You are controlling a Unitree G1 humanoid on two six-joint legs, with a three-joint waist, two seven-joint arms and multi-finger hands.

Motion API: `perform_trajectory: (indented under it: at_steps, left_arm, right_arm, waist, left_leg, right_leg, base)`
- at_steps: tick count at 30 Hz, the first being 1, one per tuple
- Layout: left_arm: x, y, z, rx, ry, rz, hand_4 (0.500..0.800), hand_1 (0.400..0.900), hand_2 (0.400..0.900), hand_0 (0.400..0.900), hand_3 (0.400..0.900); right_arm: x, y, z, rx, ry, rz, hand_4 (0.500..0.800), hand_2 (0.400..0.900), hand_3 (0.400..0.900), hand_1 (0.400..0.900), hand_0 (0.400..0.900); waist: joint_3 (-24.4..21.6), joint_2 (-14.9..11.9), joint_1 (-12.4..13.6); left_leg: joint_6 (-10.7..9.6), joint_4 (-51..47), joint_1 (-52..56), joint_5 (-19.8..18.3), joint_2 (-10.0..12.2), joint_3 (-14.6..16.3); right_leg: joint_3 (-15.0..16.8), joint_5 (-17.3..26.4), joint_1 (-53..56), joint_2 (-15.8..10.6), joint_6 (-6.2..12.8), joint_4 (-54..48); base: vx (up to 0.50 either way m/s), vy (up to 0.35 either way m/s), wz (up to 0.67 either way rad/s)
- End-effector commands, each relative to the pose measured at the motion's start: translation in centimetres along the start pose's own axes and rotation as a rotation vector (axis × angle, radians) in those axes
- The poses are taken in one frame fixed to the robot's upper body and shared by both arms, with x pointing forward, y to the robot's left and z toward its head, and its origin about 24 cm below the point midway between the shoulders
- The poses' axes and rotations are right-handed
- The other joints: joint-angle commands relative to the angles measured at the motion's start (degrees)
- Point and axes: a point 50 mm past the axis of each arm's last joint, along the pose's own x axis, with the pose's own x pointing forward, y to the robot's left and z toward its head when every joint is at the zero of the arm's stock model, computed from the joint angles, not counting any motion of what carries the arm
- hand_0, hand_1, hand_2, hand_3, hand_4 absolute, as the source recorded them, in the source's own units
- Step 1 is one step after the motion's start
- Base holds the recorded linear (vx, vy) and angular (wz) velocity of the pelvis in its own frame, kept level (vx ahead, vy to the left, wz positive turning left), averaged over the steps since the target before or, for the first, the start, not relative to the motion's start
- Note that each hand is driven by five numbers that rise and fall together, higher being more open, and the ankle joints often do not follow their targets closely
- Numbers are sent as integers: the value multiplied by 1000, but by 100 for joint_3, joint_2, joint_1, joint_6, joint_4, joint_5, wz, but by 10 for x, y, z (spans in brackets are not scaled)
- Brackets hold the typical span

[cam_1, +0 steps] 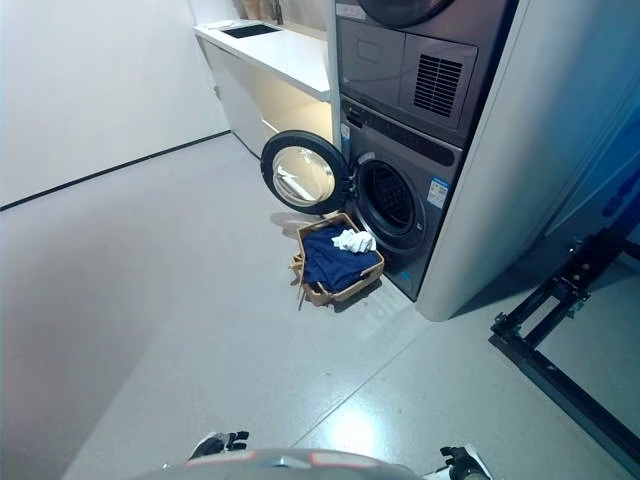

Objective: Put the clothes in the basket into the washing machine.

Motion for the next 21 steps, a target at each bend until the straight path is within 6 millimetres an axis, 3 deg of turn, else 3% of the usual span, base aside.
perform_trajectory:
  at_steps: [1,21]
  left_arm:
    - [2,13,9,11,-27,42,800,900,900,900,900]
    - [2,13,9,-4,-23,46,800,900,900,900,900]
  right_arm:
    - [2,7,19,-5,-53,19,800,900,900,900,900]
    - [2,9,18,-6,-49,22,800,900,900,900,900]
  waist:
    - [-51,-389,-37]
    - [-87,-376,-15]
  left_leg:
    - [108,-358,-18,-173,-262,-84]
    - [116,-435,-3,-190,-305,-140]
  right_leg:
    - [91,430,571,-279,486,-981]
    - [10,439,598,-335,522,-1027]
  base:
    - [0,0,0]
    - [6,10,3]
